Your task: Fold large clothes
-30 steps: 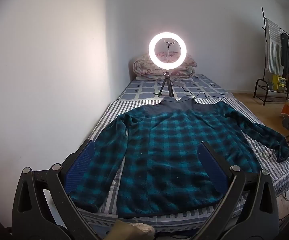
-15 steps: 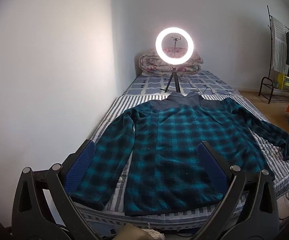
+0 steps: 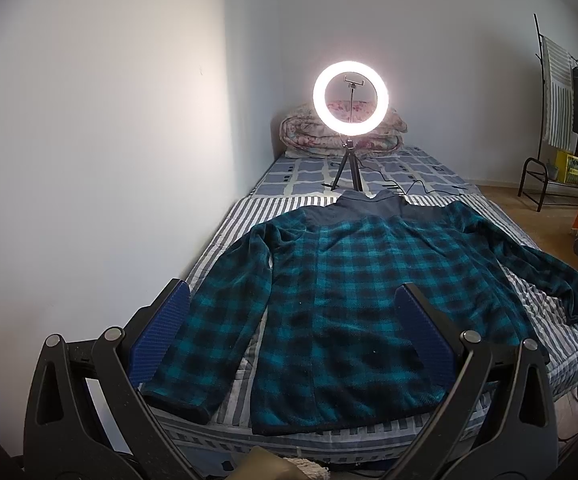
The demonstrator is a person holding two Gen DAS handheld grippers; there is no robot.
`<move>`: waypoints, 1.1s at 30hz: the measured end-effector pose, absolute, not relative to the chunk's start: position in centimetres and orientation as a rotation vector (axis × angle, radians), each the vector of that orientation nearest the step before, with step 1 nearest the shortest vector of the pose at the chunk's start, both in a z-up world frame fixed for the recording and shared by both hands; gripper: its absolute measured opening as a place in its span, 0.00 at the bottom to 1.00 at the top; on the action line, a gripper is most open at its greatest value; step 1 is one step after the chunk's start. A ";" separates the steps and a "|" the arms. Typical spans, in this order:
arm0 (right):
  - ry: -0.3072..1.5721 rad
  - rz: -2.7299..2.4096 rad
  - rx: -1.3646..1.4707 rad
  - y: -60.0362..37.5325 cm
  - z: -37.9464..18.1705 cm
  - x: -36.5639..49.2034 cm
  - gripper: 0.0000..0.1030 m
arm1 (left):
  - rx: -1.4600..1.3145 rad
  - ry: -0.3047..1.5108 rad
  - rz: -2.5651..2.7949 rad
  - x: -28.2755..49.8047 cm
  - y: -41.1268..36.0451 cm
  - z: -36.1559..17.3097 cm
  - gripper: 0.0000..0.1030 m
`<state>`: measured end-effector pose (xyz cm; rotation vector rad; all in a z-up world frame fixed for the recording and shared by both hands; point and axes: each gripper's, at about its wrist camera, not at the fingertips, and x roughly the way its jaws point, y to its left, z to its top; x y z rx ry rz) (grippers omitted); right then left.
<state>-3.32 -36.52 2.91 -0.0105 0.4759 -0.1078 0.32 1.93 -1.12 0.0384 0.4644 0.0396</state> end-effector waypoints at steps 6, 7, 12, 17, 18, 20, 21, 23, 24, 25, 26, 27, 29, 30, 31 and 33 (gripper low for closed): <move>0.477 -0.107 -0.011 -36.5 2.9 -3.3 1.00 | 0.041 0.461 0.040 0.3 1.9 -0.9 1.00; 0.477 -0.107 -0.011 -36.5 2.9 -3.3 1.00 | 0.041 0.461 0.040 0.4 1.9 -0.7 1.00; 0.477 -0.107 -0.011 -36.5 3.0 -3.3 1.00 | 0.040 0.459 0.043 0.4 1.9 -0.6 1.00; 0.477 -0.107 -0.010 -36.5 3.0 -3.3 1.00 | 0.037 0.458 0.045 0.6 1.9 -0.2 1.00; 0.477 -0.107 -0.010 -36.5 3.0 -3.3 1.00 | 0.039 0.457 0.044 0.5 1.9 -0.3 1.00; 0.477 -0.107 -0.010 -36.5 3.0 -3.3 1.00 | 0.040 0.455 0.045 0.6 1.9 -0.2 1.00; 0.477 -0.106 -0.009 -36.5 3.0 -3.3 1.00 | 0.038 0.456 0.045 0.6 2.0 -0.2 1.00; 0.477 -0.106 -0.010 -36.5 3.0 -3.3 1.00 | 0.039 0.454 0.046 0.6 2.1 -0.1 1.00; 0.476 -0.105 -0.011 -36.5 3.0 -3.3 1.00 | 0.038 0.453 0.046 0.6 2.1 -0.1 1.00; 0.477 -0.104 -0.011 -36.4 3.0 -3.2 1.00 | 0.038 0.452 0.046 0.7 2.2 0.1 1.00; 0.477 -0.104 -0.010 -36.4 3.0 -3.2 1.00 | 0.039 0.450 0.047 0.8 2.2 0.2 1.00; 0.477 -0.103 -0.010 -36.4 3.0 -3.1 1.00 | 0.039 0.447 0.048 0.7 2.3 0.2 1.00; 0.478 -0.100 -0.009 -36.2 3.2 -3.0 1.00 | 0.039 0.445 0.048 0.6 2.4 0.1 1.00; 0.478 -0.099 -0.009 -36.1 3.2 -3.0 1.00 | 0.040 0.446 0.048 0.6 2.4 0.2 1.00; 0.478 -0.099 -0.008 -36.1 3.2 -3.0 1.00 | 0.040 0.446 0.049 0.6 2.4 0.2 1.00; 0.478 -0.097 -0.009 -35.9 3.2 -2.9 1.00 | 0.038 0.445 0.049 0.6 2.4 0.1 1.00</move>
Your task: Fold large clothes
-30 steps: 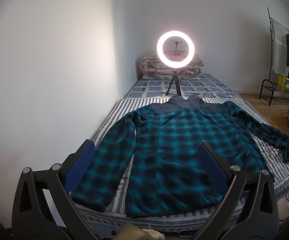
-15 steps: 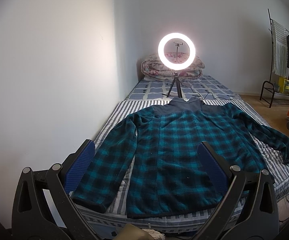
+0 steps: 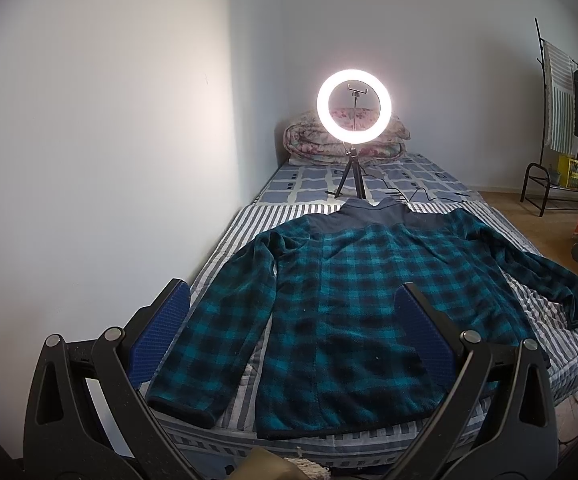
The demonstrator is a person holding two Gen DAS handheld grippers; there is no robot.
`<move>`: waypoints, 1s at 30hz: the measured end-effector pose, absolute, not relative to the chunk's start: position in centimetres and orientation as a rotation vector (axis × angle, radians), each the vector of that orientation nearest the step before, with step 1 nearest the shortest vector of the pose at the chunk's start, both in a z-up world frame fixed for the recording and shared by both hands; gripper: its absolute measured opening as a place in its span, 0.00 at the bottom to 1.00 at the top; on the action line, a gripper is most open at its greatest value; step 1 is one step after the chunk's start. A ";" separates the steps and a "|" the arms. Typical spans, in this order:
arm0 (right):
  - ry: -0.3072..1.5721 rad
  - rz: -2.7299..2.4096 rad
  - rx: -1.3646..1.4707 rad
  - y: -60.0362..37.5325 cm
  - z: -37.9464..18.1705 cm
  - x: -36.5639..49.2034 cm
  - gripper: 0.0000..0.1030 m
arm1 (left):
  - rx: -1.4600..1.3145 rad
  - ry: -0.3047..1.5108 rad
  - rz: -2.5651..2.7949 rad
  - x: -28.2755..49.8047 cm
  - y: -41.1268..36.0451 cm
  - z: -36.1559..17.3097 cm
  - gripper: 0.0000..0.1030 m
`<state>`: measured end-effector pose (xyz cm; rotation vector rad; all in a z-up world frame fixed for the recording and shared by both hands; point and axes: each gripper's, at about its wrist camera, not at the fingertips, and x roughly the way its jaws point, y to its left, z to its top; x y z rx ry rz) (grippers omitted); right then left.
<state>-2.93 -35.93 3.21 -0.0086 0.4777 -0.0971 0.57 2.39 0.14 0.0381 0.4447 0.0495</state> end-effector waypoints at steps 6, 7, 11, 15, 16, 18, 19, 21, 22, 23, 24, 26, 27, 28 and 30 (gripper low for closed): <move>0.474 -0.090 -0.007 -35.8 3.4 -3.1 1.00 | 0.039 0.441 0.053 0.5 2.4 0.2 1.00; 0.474 -0.089 -0.007 -35.8 3.3 -3.1 1.00 | 0.040 0.441 0.053 0.5 2.4 0.2 1.00; 0.473 -0.087 -0.005 -35.7 3.4 -3.1 1.00 | 0.038 0.439 0.056 0.4 2.5 0.3 1.00; 0.474 -0.082 -0.002 -35.7 3.4 -3.2 1.00 | 0.036 0.435 0.059 0.2 2.7 0.2 1.00; 0.474 -0.082 -0.002 -35.7 3.4 -3.1 1.00 | 0.037 0.434 0.060 0.2 2.8 0.2 1.00; 0.473 -0.081 -0.001 -35.6 3.4 -3.1 1.00 | 0.036 0.435 0.059 0.1 2.8 0.1 1.00; 0.472 -0.080 0.000 -35.6 3.4 -3.2 1.00 | 0.037 0.435 0.060 0.2 2.8 0.1 1.00; 0.472 -0.078 -0.001 -35.5 3.5 -3.1 1.00 | 0.037 0.433 0.063 -0.1 2.9 0.0 1.00; 0.472 -0.077 -0.002 -35.4 3.4 -3.1 1.00 | 0.037 0.433 0.064 -0.1 3.0 0.0 1.00; 0.472 -0.076 -0.002 -35.3 3.5 -3.1 1.00 | 0.037 0.433 0.066 -0.1 3.0 0.0 1.00; 0.472 -0.075 -0.001 -35.3 3.5 -3.1 1.00 | 0.037 0.433 0.068 -0.2 3.1 -0.1 1.00; 0.472 -0.072 -0.001 -35.2 3.5 -3.1 1.00 | 0.036 0.434 0.071 -0.2 3.3 -0.2 1.00; 0.471 -0.072 -0.002 -35.2 3.5 -3.1 1.00 | 0.035 0.434 0.074 -0.2 3.5 -0.3 1.00; 0.472 -0.072 -0.002 -35.1 3.5 -3.0 1.00 | 0.034 0.435 0.076 -0.2 3.6 -0.4 1.00; 0.474 -0.073 -0.001 -35.0 3.4 -3.0 1.00 | 0.032 0.435 0.083 -0.2 3.9 -0.5 1.00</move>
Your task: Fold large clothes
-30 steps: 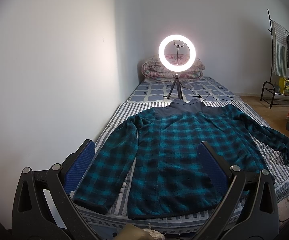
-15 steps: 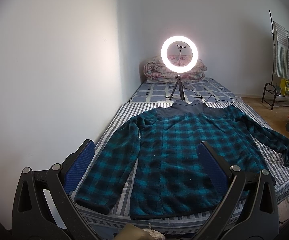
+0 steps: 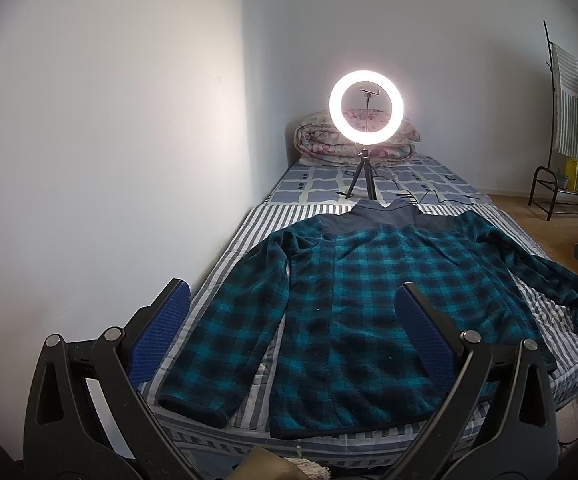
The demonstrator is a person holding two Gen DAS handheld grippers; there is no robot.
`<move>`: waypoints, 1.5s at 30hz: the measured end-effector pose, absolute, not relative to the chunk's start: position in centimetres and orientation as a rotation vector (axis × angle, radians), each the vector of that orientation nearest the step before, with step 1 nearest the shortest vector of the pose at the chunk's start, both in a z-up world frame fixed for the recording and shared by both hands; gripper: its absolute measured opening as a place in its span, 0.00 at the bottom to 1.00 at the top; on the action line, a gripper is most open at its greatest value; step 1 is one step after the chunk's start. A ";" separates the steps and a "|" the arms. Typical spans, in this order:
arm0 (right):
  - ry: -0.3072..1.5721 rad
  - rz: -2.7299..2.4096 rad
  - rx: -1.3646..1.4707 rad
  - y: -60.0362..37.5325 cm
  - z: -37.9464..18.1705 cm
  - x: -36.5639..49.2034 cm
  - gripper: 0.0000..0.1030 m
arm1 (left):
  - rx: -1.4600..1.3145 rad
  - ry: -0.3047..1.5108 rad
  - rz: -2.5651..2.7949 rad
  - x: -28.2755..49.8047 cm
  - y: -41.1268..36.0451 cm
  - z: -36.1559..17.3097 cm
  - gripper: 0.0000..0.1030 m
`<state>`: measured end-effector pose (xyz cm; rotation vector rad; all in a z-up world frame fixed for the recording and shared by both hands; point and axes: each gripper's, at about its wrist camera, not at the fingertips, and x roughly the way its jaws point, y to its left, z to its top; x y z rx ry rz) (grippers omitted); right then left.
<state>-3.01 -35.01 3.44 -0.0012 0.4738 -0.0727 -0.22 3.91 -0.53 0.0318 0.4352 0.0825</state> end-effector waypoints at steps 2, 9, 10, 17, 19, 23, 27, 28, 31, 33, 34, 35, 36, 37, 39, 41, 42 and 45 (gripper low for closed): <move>0.476 -0.072 0.001 -35.0 3.4 -2.9 1.00 | 0.031 0.438 0.089 -0.2 4.2 -0.7 1.00; 0.475 -0.068 -0.003 -34.4 3.8 -2.6 1.00 | 0.039 0.463 0.127 0.4 5.1 -1.7 1.00; 0.475 -0.066 -0.001 -34.5 3.9 -2.6 1.00 | 0.040 0.469 0.134 0.6 5.3 -1.9 1.00; 0.474 -0.038 0.011 -33.5 4.4 -1.7 1.00 | 0.056 0.516 0.190 1.8 7.3 -3.2 1.00; 0.471 -0.025 0.012 -33.0 4.7 -1.4 1.00 | 0.055 0.536 0.213 2.3 8.1 -3.7 1.00; 0.460 -0.003 -0.007 -31.8 4.9 -0.7 1.00 | 0.046 0.572 0.253 3.0 9.7 -4.5 1.00; 0.469 0.030 -0.039 -30.5 4.5 0.1 1.00 | 0.061 0.613 0.277 3.8 11.2 -5.4 1.00; 0.469 0.039 -0.042 -30.2 4.3 0.3 1.00 | 0.067 0.628 0.266 4.0 11.8 -5.9 0.98; 0.415 0.056 -0.074 -29.3 3.7 0.4 1.00 | 0.067 0.682 0.285 4.6 13.4 -7.3 0.86; 0.376 0.079 -0.105 -28.8 3.1 0.1 1.00 | 0.007 0.725 0.275 4.8 15.2 -8.4 0.81; 0.366 0.103 -0.119 -28.5 2.8 0.1 1.00 | -0.040 0.748 0.269 4.8 16.3 -9.0 0.77; 0.367 0.125 -0.132 -28.3 2.3 0.0 1.00 | -0.078 0.765 0.266 4.9 17.2 -9.6 0.76; 0.380 0.141 -0.141 -28.1 1.9 0.1 1.00 | -0.123 0.786 0.263 4.9 18.1 -10.2 0.74; 0.393 0.154 -0.146 -27.9 1.6 0.1 1.00 | -0.167 0.806 0.260 5.0 19.0 -11.0 0.71; 0.434 0.187 -0.152 -27.6 0.8 0.3 1.00 | -0.235 0.849 0.249 5.1 20.2 -12.5 0.63; 0.476 0.220 -0.150 -27.3 0.2 0.5 0.99 | -0.281 0.892 0.242 5.5 21.0 -14.0 0.57; 0.494 0.236 -0.145 -27.2 0.0 0.7 0.97 | -0.300 0.911 0.242 5.8 21.4 -14.8 0.54; 0.538 0.284 -0.120 -27.2 -0.2 0.8 0.88 | -0.332 0.955 0.255 7.2 22.1 -16.8 0.54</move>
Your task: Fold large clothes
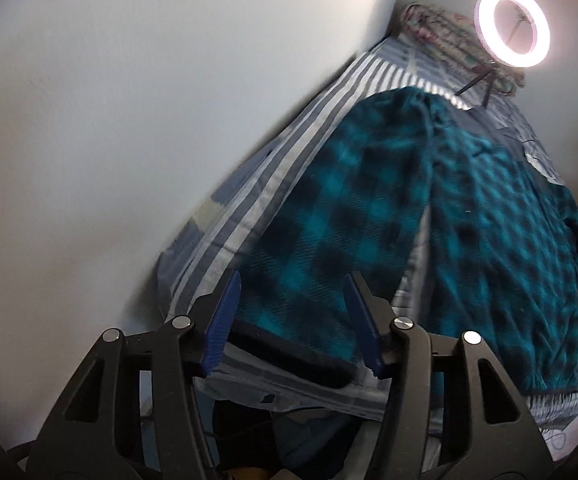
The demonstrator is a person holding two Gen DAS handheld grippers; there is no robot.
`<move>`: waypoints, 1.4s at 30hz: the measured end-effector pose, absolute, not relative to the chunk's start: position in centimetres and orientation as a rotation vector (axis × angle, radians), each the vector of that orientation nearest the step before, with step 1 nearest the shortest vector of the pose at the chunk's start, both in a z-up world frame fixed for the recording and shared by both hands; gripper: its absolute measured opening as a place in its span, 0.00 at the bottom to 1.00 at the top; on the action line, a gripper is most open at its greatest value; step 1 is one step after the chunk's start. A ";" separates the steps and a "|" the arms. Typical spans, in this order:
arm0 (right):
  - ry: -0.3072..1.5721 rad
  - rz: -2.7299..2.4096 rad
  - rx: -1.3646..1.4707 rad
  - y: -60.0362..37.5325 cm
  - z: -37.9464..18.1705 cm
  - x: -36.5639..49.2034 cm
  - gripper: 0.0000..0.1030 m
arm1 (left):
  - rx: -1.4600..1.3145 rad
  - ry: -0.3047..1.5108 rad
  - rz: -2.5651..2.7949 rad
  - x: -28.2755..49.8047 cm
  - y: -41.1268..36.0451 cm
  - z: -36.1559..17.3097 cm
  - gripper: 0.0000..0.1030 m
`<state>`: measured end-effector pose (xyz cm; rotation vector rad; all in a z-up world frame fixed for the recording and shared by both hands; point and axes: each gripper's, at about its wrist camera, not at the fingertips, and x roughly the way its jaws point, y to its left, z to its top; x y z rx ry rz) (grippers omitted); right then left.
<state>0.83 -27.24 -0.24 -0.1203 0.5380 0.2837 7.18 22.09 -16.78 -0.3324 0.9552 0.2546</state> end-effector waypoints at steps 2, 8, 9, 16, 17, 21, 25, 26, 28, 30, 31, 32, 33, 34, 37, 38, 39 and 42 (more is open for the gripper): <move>0.544 0.298 -0.105 -27.2 -0.2 1.0 0.86 | -0.336 0.987 0.266 7.9 22.5 -17.9 0.54; 0.552 0.320 -0.091 -26.9 -0.3 1.3 0.86 | -0.330 1.042 0.304 10.0 23.3 -20.3 0.54; 0.552 0.324 -0.088 -26.7 -0.3 1.3 0.86 | -0.338 1.050 0.309 10.2 23.5 -20.7 0.54; 0.541 0.351 -0.072 -26.0 0.3 1.4 0.86 | -0.404 1.106 0.310 11.2 24.8 -22.5 0.22; 0.540 0.353 -0.071 -25.9 0.3 1.4 0.86 | -0.403 1.104 0.302 11.1 24.6 -22.4 0.16; 0.556 0.357 -0.055 -25.7 0.4 2.0 0.86 | -0.412 1.050 0.268 10.7 23.5 -20.5 0.02; 0.602 0.384 -0.039 -25.2 0.7 3.6 0.86 | -0.399 0.952 0.188 10.3 21.4 -15.7 0.01; 0.614 0.398 -0.041 -25.0 1.0 4.2 0.86 | -0.386 0.936 0.176 10.4 20.9 -14.8 0.01; 0.642 0.422 -0.038 -24.6 1.5 5.4 0.86 | -0.347 0.899 0.134 10.5 19.3 -12.5 0.01; 0.678 0.445 -0.025 -24.0 2.1 7.4 0.86 | -0.314 0.874 0.089 10.6 18.0 -10.7 0.01; 0.689 0.458 -0.020 -23.7 2.3 8.3 0.85 | -0.303 0.866 0.066 10.8 17.3 -10.0 0.01; 0.703 0.478 -0.014 -23.2 2.5 9.6 0.84 | -0.299 0.859 0.046 10.8 16.8 -9.4 0.01; 0.717 0.486 -0.008 -22.6 2.7 10.9 0.81 | -0.304 0.851 0.024 10.7 16.5 -8.8 0.01; 0.727 0.495 -0.001 -22.2 2.8 11.9 0.78 | -0.312 0.846 0.008 10.8 16.2 -8.5 0.01; 0.785 0.560 0.070 -20.0 2.7 16.3 0.60 | -0.359 0.843 -0.049 11.0 15.1 -8.1 0.01; 0.812 0.584 0.098 -19.2 2.4 17.8 0.54 | -0.378 0.848 -0.075 10.9 14.7 -8.1 0.01; 0.844 0.611 0.129 -18.2 2.0 19.4 0.45 | -0.384 0.853 -0.093 11.0 14.5 -8.2 0.01; 0.906 0.677 0.182 -14.5 0.9 23.4 0.41 | -0.398 0.864 -0.146 11.2 13.4 -8.5 0.01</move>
